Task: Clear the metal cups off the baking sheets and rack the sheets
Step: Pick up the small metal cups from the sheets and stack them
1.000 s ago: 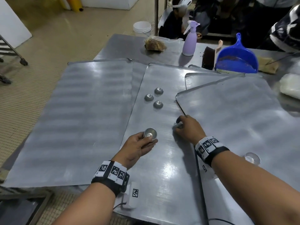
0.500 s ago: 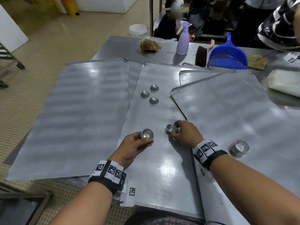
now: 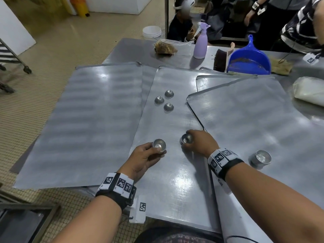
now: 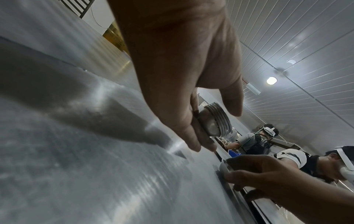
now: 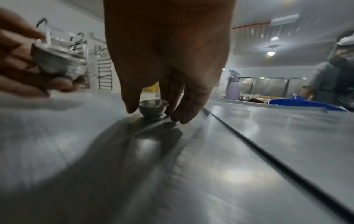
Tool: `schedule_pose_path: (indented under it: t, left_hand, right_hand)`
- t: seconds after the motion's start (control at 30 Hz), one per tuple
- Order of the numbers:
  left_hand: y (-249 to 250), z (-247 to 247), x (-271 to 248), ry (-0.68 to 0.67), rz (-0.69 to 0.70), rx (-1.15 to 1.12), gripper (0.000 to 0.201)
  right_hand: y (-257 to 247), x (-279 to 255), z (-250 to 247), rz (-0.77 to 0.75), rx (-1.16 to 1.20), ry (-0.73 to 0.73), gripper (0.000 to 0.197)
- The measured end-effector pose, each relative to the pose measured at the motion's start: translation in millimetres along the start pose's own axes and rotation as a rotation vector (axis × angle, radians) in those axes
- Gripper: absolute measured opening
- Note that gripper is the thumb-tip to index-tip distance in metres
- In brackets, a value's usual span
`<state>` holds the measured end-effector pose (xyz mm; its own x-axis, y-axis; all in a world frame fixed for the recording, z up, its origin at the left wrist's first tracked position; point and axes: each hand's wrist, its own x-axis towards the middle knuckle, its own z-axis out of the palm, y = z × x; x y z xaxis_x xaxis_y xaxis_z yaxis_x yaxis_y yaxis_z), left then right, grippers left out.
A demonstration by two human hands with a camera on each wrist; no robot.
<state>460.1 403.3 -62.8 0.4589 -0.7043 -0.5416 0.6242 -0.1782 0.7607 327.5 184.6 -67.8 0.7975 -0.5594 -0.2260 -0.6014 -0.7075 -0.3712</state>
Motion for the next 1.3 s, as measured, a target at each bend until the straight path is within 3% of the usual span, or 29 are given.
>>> schedule_pose_path:
  t: [0.17, 0.3, 0.43, 0.57, 0.7, 0.9, 1.17, 1.3]
  left_hand:
    - [2.3, 5.5, 5.6, 0.042, 0.002, -0.095, 0.028]
    - [4.2, 8.6, 9.6, 0.032, 0.012, -0.191, 0.026]
    - [6.6, 12.0, 11.2, 0.019, 0.036, -0.128, 0.024]
    - [7.0, 5.6, 15.6, 0.011, 0.053, -0.06, 0.024]
    - [15.9, -4.9, 25.9, 0.1, 0.039, -0.066, 0.021]
    - [30.4, -18.6, 38.8, 0.174, 0.043, -0.111, 0.022]
    - [42.0, -30.6, 40.1, 0.115, 0.045, -0.124, 0.025]
    - [43.4, -35.9, 35.8, 0.082, 0.051, -0.079, 0.03]
  right_hand:
    - [-36.4, -13.4, -13.9, -0.163, 0.465, 0.082, 0.066]
    - [-61.3, -20.1, -6.5, -0.298, 0.424, 0.01, 0.063]
    - [-69.0, -19.8, 5.2, -0.245, 0.351, 0.014, 0.063]
    - [-63.6, -14.2, 10.1, -0.236, 0.448, -0.072, 0.079]
    - [-46.6, 13.7, -9.4, -0.142, 0.495, -0.054, 0.065]
    - [-32.7, 93.9, -31.6, 0.015, 0.327, 0.087, 0.053]
    - [-35.9, 165.3, -30.5, -0.013, 0.032, -0.04, 0.07]
    - [-37.1, 170.9, -22.1, -0.057, -0.107, -0.022, 0.052]
